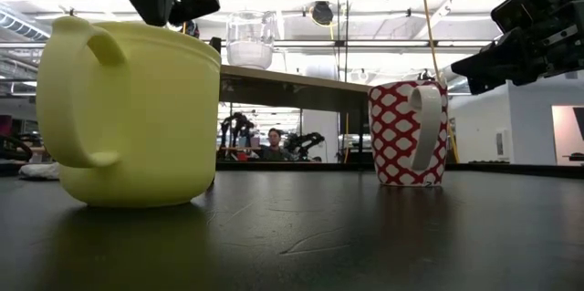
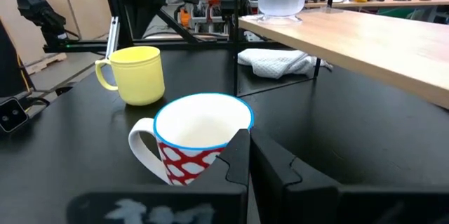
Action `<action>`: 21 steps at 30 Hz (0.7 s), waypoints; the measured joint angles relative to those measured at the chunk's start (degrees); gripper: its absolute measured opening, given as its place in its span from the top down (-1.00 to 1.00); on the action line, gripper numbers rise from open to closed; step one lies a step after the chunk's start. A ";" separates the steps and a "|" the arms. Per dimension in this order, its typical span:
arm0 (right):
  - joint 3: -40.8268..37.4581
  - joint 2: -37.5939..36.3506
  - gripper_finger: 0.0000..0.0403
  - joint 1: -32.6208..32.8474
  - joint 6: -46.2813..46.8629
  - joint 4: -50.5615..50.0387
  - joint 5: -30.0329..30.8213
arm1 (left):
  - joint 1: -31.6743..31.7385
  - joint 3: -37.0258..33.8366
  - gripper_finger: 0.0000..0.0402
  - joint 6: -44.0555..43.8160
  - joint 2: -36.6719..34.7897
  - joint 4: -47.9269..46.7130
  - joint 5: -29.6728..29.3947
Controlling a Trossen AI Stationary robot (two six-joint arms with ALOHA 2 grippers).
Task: Stack small to large cups/mugs on shelf
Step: Put the yellow mug on the shelf
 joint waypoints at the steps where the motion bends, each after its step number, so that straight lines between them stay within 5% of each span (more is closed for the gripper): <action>1: -0.01 0.00 1.00 0.00 0.00 -0.02 0.00 | 0.00 0.00 1.00 -0.22 0.00 0.02 -0.06; 21: -0.01 0.00 1.00 -0.01 -0.13 0.00 0.00 | 0.00 0.00 0.46 -2.32 -0.02 0.12 -3.81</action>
